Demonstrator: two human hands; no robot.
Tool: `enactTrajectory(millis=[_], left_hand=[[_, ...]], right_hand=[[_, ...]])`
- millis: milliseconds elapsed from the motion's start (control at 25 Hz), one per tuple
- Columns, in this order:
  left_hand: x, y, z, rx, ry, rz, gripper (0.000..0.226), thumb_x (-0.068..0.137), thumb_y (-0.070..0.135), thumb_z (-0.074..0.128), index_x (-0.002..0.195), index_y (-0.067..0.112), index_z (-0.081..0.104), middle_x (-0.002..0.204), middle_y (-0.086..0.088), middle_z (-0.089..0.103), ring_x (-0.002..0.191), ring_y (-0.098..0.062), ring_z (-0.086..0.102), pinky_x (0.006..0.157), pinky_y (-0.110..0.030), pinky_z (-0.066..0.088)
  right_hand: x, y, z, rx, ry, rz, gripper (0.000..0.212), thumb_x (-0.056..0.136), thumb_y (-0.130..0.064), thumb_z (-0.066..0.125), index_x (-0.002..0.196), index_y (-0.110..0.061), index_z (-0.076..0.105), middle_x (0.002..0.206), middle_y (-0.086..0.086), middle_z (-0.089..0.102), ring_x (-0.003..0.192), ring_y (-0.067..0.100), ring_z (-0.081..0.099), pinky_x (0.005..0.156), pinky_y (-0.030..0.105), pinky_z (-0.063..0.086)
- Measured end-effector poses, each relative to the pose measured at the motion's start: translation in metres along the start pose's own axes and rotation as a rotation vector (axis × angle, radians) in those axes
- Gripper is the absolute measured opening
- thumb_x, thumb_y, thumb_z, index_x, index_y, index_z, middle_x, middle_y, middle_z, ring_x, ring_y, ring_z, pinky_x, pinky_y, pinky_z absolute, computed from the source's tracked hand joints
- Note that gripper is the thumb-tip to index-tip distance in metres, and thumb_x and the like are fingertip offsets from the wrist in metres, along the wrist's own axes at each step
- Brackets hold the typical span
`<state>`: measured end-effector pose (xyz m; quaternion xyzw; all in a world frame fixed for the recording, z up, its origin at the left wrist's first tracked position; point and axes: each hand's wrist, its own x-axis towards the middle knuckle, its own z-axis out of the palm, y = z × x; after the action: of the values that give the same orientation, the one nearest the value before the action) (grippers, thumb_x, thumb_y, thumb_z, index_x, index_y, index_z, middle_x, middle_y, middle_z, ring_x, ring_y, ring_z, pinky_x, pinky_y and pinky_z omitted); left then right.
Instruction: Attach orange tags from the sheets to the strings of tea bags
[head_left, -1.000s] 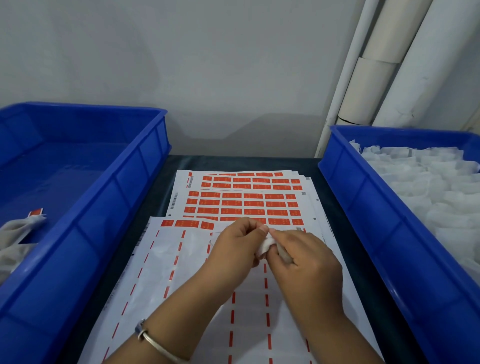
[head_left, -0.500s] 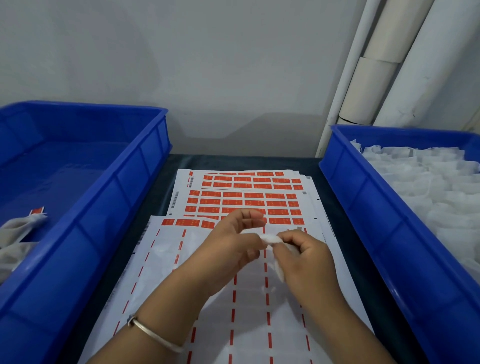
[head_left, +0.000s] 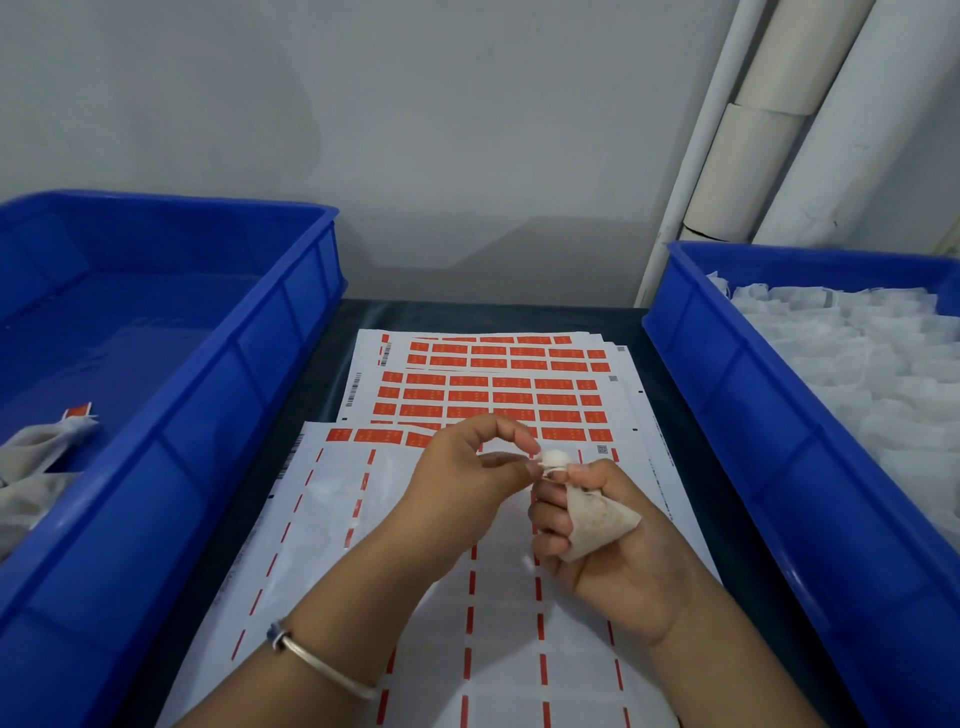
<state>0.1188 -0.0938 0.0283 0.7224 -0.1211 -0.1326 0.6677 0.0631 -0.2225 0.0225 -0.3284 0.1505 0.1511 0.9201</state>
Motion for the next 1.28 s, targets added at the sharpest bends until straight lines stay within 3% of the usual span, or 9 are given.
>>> enactTrajectory(millis=[120,200,400,560,720,840,1000,1160,1280], left_hand=[[-0.003,0.005,0.003,0.263,0.046,0.180,0.038,0.081,0.006,0.069,0.067,0.041,0.063,0.086,0.025,0.061,0.085,0.008,0.059,0.066,-0.006,0.048],[-0.005,0.006,0.003,0.393,0.029,0.296,0.038,0.082,0.008,0.068,0.080,0.045,0.063,0.090,0.031,0.055,0.091,0.014,0.053,0.068,0.000,0.043],[-0.007,0.004,0.003,0.539,-0.015,0.363,0.028,0.079,0.031,0.071,0.105,0.040,0.066,0.092,0.040,0.046,0.095,0.016,0.047,0.070,0.003,0.040],[-0.005,0.007,-0.003,0.676,0.074,0.422,0.020,0.078,0.032,0.071,0.098,0.031,0.074,0.085,0.035,0.046,0.086,0.010,0.050,0.066,0.001,0.038],[-0.006,0.009,-0.008,0.677,0.060,0.400,0.006,0.080,0.035,0.070,0.085,0.038,0.069,0.082,0.038,0.044,0.087,0.013,0.049,0.069,-0.002,0.034],[-0.005,0.006,-0.008,0.709,-0.012,0.345,0.020,0.085,0.036,0.061,0.071,0.044,0.048,0.084,0.037,0.044,0.092,0.016,0.044,0.069,-0.003,0.034],[-0.002,0.003,-0.009,0.783,-0.048,0.247,0.021,0.087,0.034,0.056,0.071,0.040,0.044,0.084,0.029,0.042,0.083,0.006,0.046,0.063,-0.005,0.031],[0.000,0.004,-0.014,0.685,0.058,0.212,0.016,0.083,0.039,0.061,0.080,0.039,0.045,0.088,0.031,0.041,0.081,0.000,0.051,0.061,-0.008,0.038],[-0.002,0.006,-0.008,0.654,-0.057,0.185,0.025,0.081,0.051,0.062,0.102,0.046,0.051,0.092,0.033,0.045,0.080,0.005,0.053,0.061,-0.007,0.042]], right_hand=[[0.001,0.000,-0.003,-0.006,-0.002,-0.014,0.011,0.071,-0.014,0.059,0.070,-0.007,0.067,0.063,0.004,0.049,0.048,0.011,0.047,0.043,0.023,0.044],[0.002,0.000,-0.002,-0.021,0.025,-0.047,0.009,0.071,-0.016,0.063,0.071,-0.009,0.068,0.064,0.005,0.052,0.049,0.012,0.049,0.044,0.024,0.045],[-0.001,-0.003,-0.001,-0.088,0.163,-0.126,0.019,0.062,-0.020,0.070,0.078,-0.011,0.074,0.068,0.006,0.062,0.055,0.013,0.058,0.048,0.025,0.048],[-0.002,0.000,0.002,-0.201,0.221,-0.148,0.009,0.074,-0.020,0.067,0.077,-0.014,0.074,0.069,0.007,0.060,0.055,0.013,0.056,0.047,0.025,0.048],[-0.003,0.002,0.005,-0.390,0.306,-0.230,0.027,0.089,-0.024,0.058,0.068,-0.025,0.076,0.065,-0.001,0.065,0.068,0.016,0.057,0.054,0.024,0.049],[-0.003,0.004,0.006,-0.460,0.316,-0.260,0.026,0.090,-0.024,0.058,0.071,-0.026,0.076,0.068,-0.006,0.068,0.075,0.017,0.059,0.057,0.024,0.050],[-0.002,0.003,0.007,-0.508,0.389,-0.292,0.019,0.089,-0.023,0.061,0.075,-0.022,0.073,0.070,-0.007,0.069,0.077,0.019,0.060,0.061,0.028,0.050],[-0.002,0.003,0.005,-0.547,0.416,-0.304,0.010,0.087,-0.027,0.061,0.087,-0.021,0.070,0.071,-0.007,0.067,0.070,0.016,0.061,0.063,0.028,0.051],[0.000,0.004,0.004,-0.582,0.410,-0.312,0.011,0.088,-0.026,0.060,0.085,-0.021,0.070,0.075,-0.006,0.068,0.080,0.019,0.061,0.069,0.030,0.051]])
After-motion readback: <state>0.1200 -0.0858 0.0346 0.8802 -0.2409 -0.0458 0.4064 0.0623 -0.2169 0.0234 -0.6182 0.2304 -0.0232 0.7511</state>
